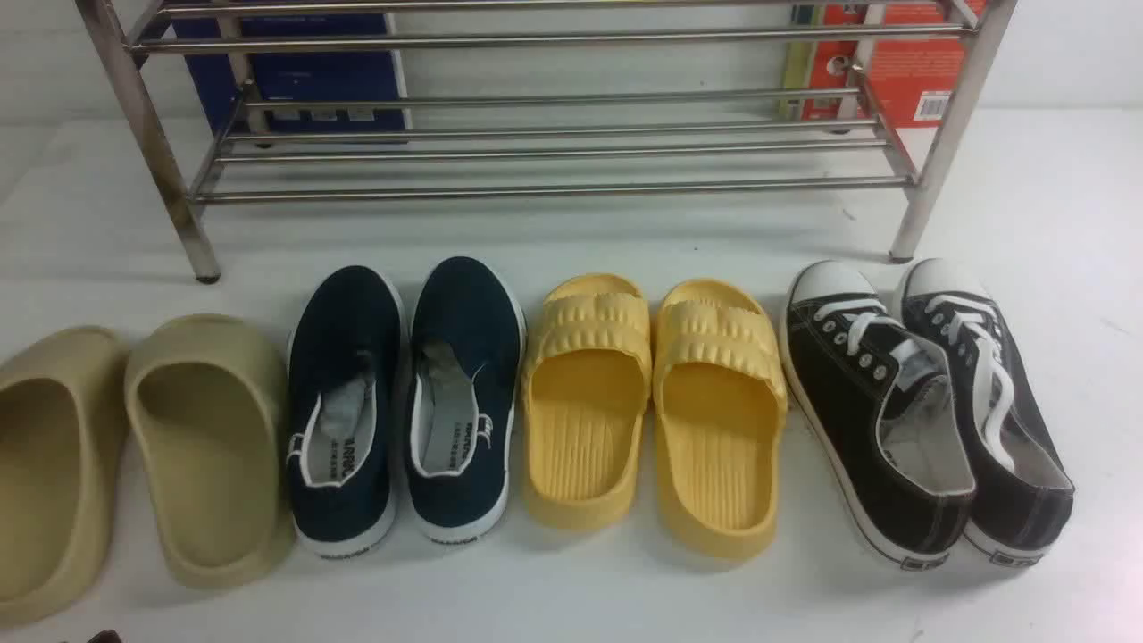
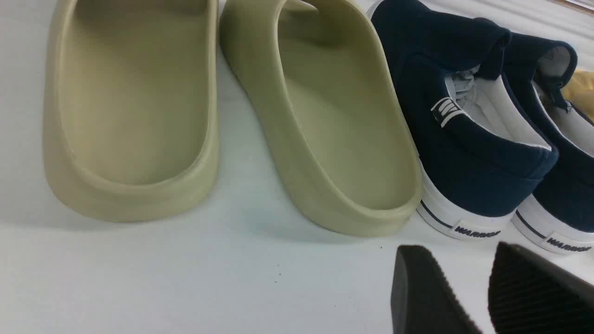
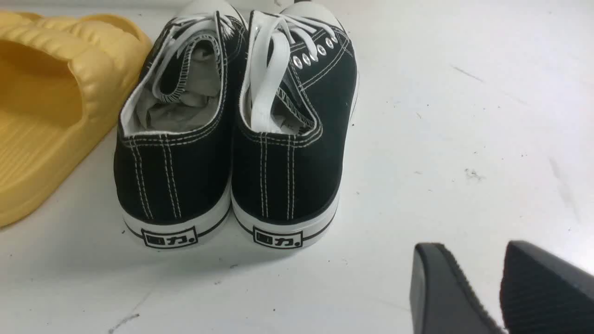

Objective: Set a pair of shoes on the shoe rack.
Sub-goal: Use the left arm to grab the shoe closest to it

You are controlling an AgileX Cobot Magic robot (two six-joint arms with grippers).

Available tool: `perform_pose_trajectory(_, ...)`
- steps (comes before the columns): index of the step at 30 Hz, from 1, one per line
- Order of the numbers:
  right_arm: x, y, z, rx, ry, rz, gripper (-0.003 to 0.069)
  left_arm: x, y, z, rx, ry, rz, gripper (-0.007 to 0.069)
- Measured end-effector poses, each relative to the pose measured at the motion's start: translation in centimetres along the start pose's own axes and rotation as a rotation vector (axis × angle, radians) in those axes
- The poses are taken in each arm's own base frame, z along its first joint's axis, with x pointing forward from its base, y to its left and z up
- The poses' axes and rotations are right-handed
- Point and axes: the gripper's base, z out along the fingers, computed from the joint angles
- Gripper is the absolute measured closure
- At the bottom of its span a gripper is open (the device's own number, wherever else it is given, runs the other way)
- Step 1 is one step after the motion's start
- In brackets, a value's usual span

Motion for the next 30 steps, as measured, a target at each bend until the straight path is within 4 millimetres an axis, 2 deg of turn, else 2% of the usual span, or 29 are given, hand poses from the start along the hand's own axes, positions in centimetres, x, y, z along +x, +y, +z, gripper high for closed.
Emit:
perform_pose_trajectory(24, 0.0, 0.0, 0.0, 0.0, 0.0, 0.0, 0.0419, -0.1, 0.0, 0.0, 0.001, -0.014, 0.008, 0.0386)
perform_pose_trajectory(28, 0.0, 0.0, 0.0, 0.0, 0.0, 0.0, 0.0419, -0.9, -0.4, -0.1, 0.054, -0.098, -0.126, 0.0386)
perform_pose_trajectory(30, 0.0, 0.0, 0.0, 0.0, 0.0, 0.0, 0.0419, -1.7, -0.8, -0.2, 0.127, -0.17, -0.364, 0.0386)
